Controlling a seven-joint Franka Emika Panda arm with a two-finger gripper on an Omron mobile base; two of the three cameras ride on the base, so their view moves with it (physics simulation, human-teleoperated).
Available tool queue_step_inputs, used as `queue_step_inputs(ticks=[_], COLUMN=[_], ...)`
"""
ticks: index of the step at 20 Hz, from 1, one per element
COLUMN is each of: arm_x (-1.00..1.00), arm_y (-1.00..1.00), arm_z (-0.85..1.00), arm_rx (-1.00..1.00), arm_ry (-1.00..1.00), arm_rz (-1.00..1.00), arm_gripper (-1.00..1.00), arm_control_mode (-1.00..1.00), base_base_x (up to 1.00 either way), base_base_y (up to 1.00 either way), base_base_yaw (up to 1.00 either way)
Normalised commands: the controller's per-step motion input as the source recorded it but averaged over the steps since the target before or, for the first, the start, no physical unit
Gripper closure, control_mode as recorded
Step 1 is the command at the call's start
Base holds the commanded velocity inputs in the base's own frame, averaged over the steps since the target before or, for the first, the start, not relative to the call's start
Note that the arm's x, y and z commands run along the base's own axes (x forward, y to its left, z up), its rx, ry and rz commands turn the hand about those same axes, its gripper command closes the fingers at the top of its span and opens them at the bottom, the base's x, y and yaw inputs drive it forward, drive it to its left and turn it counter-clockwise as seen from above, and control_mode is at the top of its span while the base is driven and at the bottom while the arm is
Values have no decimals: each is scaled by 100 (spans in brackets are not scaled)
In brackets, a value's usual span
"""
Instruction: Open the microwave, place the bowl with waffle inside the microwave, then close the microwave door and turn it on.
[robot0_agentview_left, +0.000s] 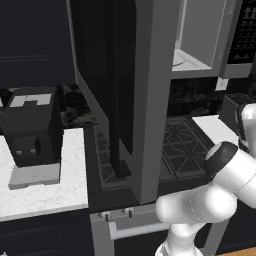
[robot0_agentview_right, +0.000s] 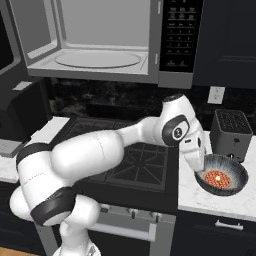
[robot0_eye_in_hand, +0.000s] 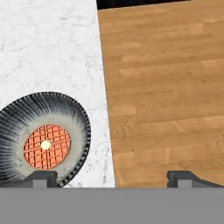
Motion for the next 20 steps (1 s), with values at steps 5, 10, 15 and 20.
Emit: queue_step_inputs(ticks=[5,10,15,20], arm_x=[23,6,4,22], arm_y=[-36,-25,-29,-23], arm_z=[-28,-29,-35,-40], arm_rx=[21,16,22,17], arm_ry=[31,11,0,-2], arm_rz=[18,12,0,0], arm_gripper=[-100,-100,-100,-100], arm_control_mode=[-100,-100,-100,-100], base_base_x=[0,0,0,0], base_base_y=[0,0,0,0], base_base_yaw=[0,0,0,0])
